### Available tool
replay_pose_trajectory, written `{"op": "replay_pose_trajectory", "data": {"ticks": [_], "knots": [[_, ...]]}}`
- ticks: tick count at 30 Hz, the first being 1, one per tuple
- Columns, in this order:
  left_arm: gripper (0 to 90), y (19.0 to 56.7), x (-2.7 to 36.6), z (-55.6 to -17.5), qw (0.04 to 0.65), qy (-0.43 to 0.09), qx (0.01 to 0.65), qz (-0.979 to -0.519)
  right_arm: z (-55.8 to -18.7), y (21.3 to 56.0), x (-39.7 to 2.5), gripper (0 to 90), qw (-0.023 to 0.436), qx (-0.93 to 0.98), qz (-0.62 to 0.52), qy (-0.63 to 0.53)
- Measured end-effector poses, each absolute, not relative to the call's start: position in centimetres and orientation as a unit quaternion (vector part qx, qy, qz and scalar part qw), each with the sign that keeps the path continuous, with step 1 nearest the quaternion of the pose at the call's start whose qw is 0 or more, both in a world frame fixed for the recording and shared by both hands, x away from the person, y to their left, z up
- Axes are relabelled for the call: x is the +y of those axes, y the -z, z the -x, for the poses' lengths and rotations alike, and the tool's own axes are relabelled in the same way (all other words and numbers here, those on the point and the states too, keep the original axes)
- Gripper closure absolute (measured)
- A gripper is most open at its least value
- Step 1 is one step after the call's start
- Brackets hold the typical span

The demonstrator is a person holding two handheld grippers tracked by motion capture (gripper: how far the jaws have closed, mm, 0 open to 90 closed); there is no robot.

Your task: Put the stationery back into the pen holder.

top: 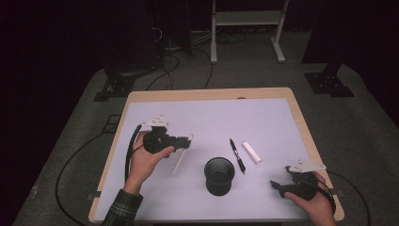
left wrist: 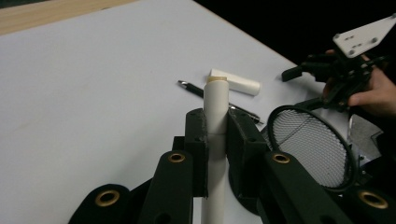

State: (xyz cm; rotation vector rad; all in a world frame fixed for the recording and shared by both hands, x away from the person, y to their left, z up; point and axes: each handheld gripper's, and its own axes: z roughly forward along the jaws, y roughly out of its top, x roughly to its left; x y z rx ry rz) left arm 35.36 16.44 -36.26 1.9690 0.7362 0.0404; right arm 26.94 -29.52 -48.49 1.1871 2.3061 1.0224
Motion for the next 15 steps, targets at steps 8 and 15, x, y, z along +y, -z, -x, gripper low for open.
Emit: {"op": "replay_pose_trajectory", "data": {"ticks": [8, 15], "knots": [[78.8, 35.0, 15.8, -34.6, 0.517, -0.009, 0.278, -0.810, -27.0, 48.5, -29.5, 13.2, 0.176, 0.815, -0.418, -0.361], [78.8, 33.9, 15.2, -33.9, 0.532, -0.003, 0.258, -0.806, -26.9, 48.5, -29.5, 13.1, 0.176, 0.815, -0.419, -0.361]]}}
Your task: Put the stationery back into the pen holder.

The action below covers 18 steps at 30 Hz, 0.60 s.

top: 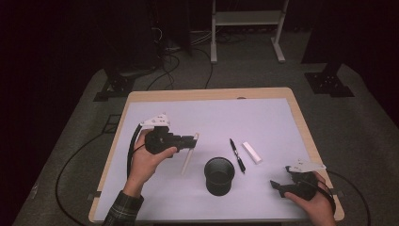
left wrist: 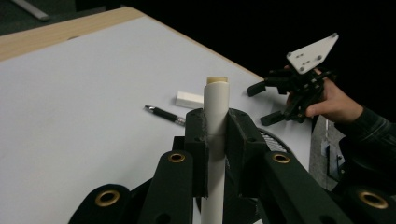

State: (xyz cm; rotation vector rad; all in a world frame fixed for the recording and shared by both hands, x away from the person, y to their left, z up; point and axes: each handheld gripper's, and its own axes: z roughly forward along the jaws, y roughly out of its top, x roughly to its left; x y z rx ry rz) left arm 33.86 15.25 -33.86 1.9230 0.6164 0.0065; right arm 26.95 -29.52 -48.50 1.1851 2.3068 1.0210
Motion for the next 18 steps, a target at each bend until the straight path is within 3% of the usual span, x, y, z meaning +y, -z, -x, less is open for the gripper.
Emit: {"op": "replay_pose_trajectory", "data": {"ticks": [18], "knots": [[78.8, 31.2, 13.4, -32.6, 0.567, -0.003, 0.210, -0.796, -26.9, 48.5, -29.5, 13.1, 0.176, 0.815, -0.418, -0.360]]}}
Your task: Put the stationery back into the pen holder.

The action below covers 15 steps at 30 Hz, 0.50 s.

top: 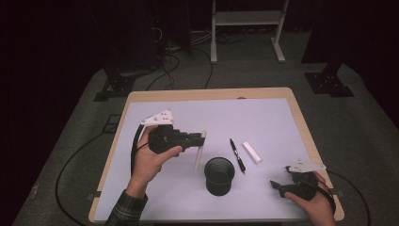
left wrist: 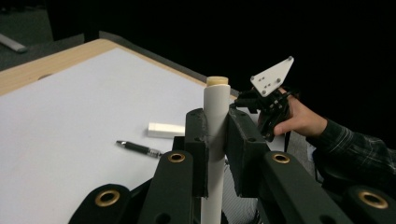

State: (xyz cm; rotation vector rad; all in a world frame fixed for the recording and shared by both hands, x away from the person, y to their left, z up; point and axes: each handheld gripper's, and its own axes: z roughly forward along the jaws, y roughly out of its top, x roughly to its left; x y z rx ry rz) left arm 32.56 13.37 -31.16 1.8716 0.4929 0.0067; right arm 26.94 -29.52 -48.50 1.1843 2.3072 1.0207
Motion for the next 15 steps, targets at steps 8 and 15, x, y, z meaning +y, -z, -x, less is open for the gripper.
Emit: {"op": "replay_pose_trajectory", "data": {"ticks": [8, 15], "knots": [[78.8, 30.7, 12.1, -32.4, 0.575, 0.000, 0.194, -0.795, -26.9, 48.5, -29.5, 13.2, 0.176, 0.815, -0.418, -0.361], [78.8, 31.0, 11.0, -32.8, 0.578, 0.005, 0.186, -0.795, -26.9, 48.5, -29.5, 13.2, 0.176, 0.815, -0.418, -0.361]]}}
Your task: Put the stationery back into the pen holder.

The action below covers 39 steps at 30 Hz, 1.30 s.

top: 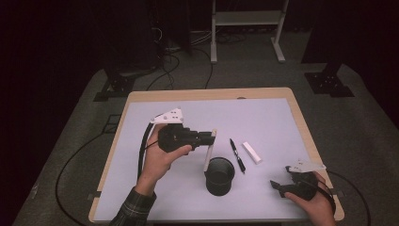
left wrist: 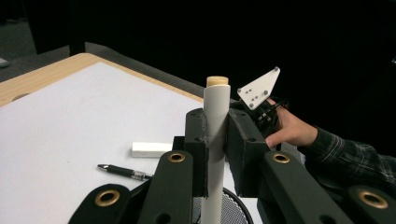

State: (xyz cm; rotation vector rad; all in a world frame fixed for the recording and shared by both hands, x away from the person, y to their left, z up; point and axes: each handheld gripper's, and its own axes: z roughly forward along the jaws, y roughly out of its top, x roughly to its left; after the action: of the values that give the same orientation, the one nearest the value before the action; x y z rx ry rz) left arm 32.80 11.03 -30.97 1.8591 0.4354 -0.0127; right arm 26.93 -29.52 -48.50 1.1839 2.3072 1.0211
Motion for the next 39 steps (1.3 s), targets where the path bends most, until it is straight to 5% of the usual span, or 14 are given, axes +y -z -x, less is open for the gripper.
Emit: {"op": "replay_pose_trajectory", "data": {"ticks": [39], "knots": [[78.8, 36.8, 6.8, -34.0, 0.496, 0.042, 0.169, -0.851, -26.9, 48.5, -29.5, 13.2, 0.176, 0.814, -0.419, -0.361]]}}
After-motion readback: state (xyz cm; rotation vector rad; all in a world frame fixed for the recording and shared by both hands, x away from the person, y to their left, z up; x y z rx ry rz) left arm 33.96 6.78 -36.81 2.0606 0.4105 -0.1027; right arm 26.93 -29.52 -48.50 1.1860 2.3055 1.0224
